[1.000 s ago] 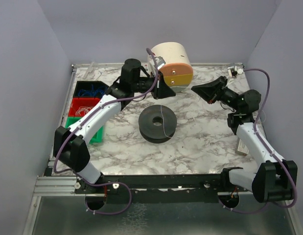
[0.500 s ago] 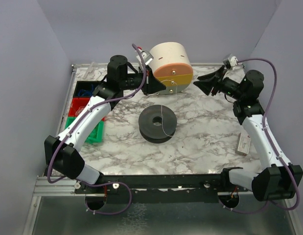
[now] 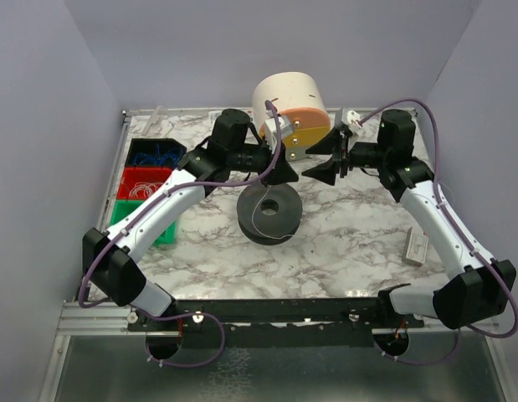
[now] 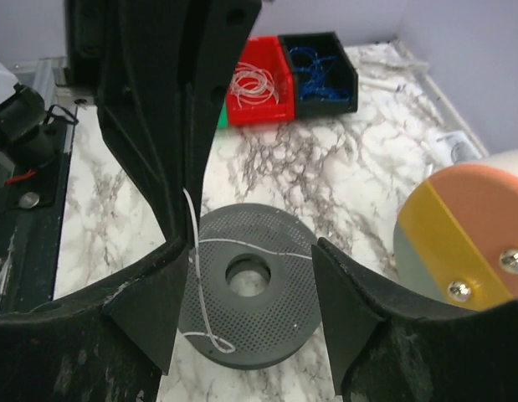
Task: Wrap the cables
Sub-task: Adjust the cable at the center of the board.
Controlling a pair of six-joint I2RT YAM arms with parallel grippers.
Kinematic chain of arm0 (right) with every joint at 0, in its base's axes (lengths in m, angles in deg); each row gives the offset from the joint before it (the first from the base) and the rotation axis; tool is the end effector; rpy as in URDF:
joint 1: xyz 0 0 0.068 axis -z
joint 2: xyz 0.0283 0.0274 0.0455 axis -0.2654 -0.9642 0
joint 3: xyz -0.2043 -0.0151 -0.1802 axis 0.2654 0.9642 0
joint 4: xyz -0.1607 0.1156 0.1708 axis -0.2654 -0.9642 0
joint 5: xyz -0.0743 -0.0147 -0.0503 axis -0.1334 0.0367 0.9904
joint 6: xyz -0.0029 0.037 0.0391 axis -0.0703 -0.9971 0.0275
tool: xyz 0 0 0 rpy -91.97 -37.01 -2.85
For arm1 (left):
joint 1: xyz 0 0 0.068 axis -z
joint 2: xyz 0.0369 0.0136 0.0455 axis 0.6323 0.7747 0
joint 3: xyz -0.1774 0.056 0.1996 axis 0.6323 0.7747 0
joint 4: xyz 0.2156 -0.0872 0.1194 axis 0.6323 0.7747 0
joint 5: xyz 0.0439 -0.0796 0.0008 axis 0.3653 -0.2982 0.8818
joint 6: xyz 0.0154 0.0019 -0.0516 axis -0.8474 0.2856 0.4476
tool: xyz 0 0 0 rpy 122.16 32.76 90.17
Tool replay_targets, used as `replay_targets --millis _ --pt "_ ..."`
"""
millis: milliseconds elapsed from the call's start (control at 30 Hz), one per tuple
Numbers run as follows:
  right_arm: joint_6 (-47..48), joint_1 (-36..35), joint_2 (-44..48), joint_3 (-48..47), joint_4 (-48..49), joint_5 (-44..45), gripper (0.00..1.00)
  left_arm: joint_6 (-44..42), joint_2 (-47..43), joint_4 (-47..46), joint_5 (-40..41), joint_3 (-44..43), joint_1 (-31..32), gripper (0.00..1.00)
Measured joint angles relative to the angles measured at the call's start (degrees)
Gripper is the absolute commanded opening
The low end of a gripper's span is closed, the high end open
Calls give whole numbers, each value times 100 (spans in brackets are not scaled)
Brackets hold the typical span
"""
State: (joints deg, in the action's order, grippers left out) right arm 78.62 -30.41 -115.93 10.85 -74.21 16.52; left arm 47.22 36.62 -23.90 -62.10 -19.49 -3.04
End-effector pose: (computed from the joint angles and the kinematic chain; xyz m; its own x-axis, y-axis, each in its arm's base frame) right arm 0.2610 0.1027 0.3917 0.0846 -0.1263 -0.9884 -0.9735 0.2012 -0.1090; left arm 0.2604 -0.2210 0.3892 -0.3595 0.2005 -0.9113 0.9234 0.2172 -0.3165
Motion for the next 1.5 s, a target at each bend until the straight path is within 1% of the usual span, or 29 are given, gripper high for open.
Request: replay_targets --millis 33,67,167,233,267,367,433,467,500,567,600,667,700,767,833,967,1067,1133,1233,1367,1433,1500 --pt "57 -2 -74 17 -90 -46 61 -48 0 61 31 0 28 0" --pt "120 -2 -116 48 -164 -76 56 -94 0 98 66 0 39 0" --pt "297 0 -120 181 -354 -205 34 -219 0 175 184 0 37 0" --pt "361 -2 -118 234 -389 -254 16 -306 0 216 243 0 35 0" --pt "404 -2 -118 243 -407 -271 10 -323 0 227 254 0 33 0" --pt "468 -4 -118 245 -474 -330 1 -400 11 245 293 0 61 0" --pt "490 -4 -118 247 -487 -372 1 -435 24 249 323 0 70 1" --pt "490 -4 -118 247 -496 -398 0 -450 28 256 334 0 70 14" --pt "492 -4 -118 247 -501 -411 0 -461 31 269 337 0 70 29" --pt "466 -4 -116 247 -496 -402 0 -509 31 302 369 0 70 41" --pt "426 -2 -111 247 -490 -361 1 -520 31 334 396 -7 70 50" --pt "361 9 -63 245 -490 -155 0 -555 31 433 452 -61 42 94" --pt "348 37 -24 243 -507 -17 1 -605 28 476 472 -120 -4 98" --pt "337 151 103 184 -636 232 1 -599 -7 551 511 -260 -140 99" --pt "337 444 223 -11 -831 444 0 -640 -107 643 573 -442 -413 99" --pt "439 1467 507 -651 -1266 758 0 -752 -511 697 796 -610 -973 99" --pt "590 2208 758 -1082 -1534 1075 0 -992 -850 706 1021 -564 -1095 99" --pt "699 2485 874 -1425 -1753 1427 0 -1217 -1032 664 1193 -361 -1093 99" --pt "820 2638 894 -1982 -1963 2194 0 -1655 -1150 651 1451 195 -1067 99" --pt "1005 2702 861 -2645 -1982 3657 0 -2391 -1084 763 1934 1102 -984 99" --pt "1102 2726 844 -2894 -1956 4325 0 -2747 -1058 826 2251 1458 -793 99" --pt "1143 2741 800 -3069 -1974 4662 0 -3082 -1058 892 2605 1746 -374 99"
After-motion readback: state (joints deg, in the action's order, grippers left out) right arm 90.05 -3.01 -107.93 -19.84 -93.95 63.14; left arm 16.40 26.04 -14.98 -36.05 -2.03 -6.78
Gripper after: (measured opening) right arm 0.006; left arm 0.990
